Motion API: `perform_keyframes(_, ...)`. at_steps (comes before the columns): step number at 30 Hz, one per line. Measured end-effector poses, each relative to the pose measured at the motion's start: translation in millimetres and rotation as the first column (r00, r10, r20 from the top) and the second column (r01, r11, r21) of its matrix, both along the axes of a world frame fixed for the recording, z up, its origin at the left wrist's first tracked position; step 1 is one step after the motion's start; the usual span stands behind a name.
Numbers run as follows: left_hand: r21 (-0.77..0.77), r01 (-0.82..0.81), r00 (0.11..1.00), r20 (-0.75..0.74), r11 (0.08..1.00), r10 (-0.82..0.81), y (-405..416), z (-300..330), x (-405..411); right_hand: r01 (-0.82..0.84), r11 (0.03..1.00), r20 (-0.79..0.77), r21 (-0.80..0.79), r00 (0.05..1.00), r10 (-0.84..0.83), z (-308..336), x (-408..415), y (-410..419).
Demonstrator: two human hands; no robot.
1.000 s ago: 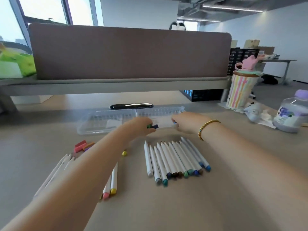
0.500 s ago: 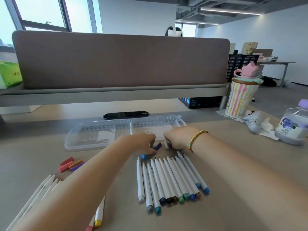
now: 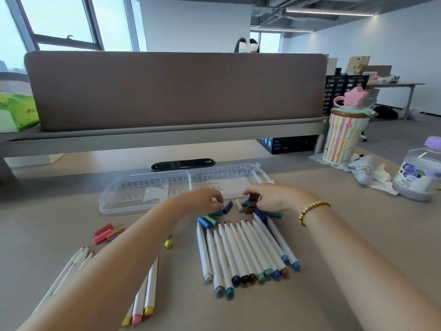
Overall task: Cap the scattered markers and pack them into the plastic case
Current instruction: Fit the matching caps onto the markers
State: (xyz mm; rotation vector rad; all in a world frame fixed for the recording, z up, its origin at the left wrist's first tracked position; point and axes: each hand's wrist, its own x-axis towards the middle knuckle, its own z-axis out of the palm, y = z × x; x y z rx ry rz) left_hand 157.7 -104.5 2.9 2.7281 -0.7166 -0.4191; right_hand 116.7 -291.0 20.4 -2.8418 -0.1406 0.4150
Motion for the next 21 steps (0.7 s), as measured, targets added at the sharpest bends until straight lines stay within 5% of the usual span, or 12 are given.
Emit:
perform_keyframes(8,0.066,0.035,0.993,0.107,0.997,-0.041,-9.0,5.0,-0.6,0.108,0.967,0.199,0.233,0.968,-0.156,-10.8,-25.4,-10.2)
perform_keyframes(12,0.053,0.001,0.984,0.177,0.999,-0.01,-2.8,2.7,-10.5,0.085,0.984,0.191,0.158,0.975,-0.115,-18.6,-36.2,-3.3)
perform_keyframes(16,-0.037,-0.053,0.961,0.268,0.998,0.061,17.2,3.9,-29.2,0.149,0.976,0.277,0.16,0.942,-0.189,-17.9,-50.4,3.5)
perform_keyframes(21,-0.228,-0.175,0.912,0.329,0.958,0.245,57.4,12.6,-61.1,0.127,0.914,0.369,0.384,0.887,-0.278,-13.0,-76.0,23.3)
